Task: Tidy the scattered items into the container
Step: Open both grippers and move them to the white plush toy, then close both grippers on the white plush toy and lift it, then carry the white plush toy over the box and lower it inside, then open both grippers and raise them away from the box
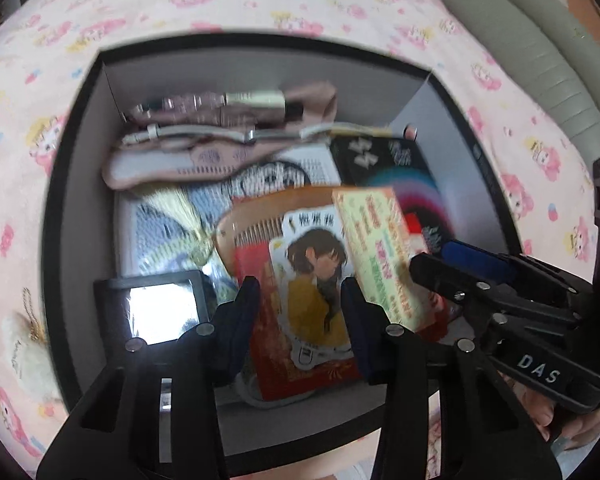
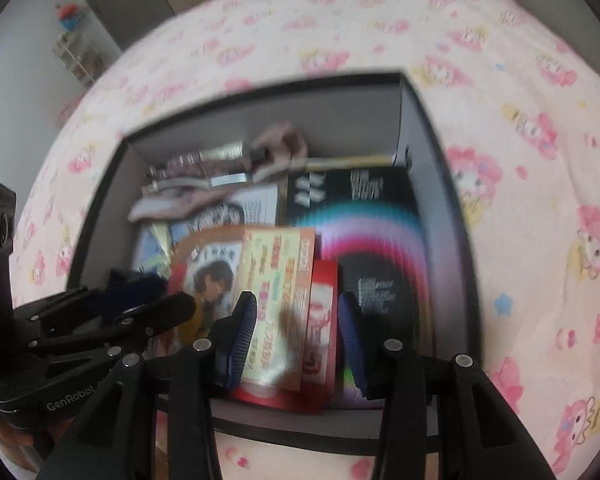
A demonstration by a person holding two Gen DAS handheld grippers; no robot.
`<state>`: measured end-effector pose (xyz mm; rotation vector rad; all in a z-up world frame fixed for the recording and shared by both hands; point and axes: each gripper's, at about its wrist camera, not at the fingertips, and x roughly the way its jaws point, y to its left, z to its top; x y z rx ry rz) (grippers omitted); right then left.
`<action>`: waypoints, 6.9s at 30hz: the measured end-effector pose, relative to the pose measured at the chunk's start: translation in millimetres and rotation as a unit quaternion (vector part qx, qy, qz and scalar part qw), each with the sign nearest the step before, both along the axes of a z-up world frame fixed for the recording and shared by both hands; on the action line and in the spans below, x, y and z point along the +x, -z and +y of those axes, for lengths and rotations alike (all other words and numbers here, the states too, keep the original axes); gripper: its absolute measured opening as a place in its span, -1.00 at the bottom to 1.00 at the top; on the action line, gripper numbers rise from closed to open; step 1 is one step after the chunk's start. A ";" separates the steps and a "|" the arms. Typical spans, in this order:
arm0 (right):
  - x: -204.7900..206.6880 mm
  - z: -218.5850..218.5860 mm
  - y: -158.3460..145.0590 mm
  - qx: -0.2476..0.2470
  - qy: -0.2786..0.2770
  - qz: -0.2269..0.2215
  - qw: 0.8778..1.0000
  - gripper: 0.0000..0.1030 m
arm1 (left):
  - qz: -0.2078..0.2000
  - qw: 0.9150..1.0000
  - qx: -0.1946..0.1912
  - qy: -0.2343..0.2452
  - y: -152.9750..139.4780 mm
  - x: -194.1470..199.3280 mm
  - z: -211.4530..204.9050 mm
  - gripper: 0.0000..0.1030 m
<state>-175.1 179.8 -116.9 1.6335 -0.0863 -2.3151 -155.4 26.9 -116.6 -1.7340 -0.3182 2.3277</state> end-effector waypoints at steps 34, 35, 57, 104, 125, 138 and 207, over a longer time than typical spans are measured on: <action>103.7 -251.5 9.9 -0.035 -0.202 0.023 0.978 -0.21 | -0.088 0.946 0.051 -0.307 33.3 97.4 -242.8 0.19; 104.8 -257.2 10.1 -0.021 -0.200 0.029 0.979 -0.20 | -0.093 0.944 0.048 -0.311 38.0 95.8 -244.0 0.19; 107.9 -218.4 20.7 -0.077 -0.129 -0.017 0.988 -0.14 | -0.034 0.958 0.124 -0.256 21.1 123.0 -209.6 -0.21; 103.8 -67.5 41.2 -0.115 -0.025 -0.022 0.993 -0.12 | -0.007 0.984 0.099 -0.145 32.5 131.7 -112.3 0.02; 108.1 -101.8 97.5 -0.238 -0.076 -0.139 0.958 -0.19 | -0.053 0.989 0.076 -0.119 46.9 120.4 -96.6 -0.07; 140.5 -96.0 25.2 -0.174 -0.125 -0.004 0.977 -0.29 | 0.050 0.988 0.134 -0.063 -2.2 135.3 -78.6 -0.10; -8.9 33.9 -9.7 0.024 0.024 0.059 0.998 -0.43 | 0.057 0.989 0.104 -0.093 -7.7 -7.1 27.4 0.10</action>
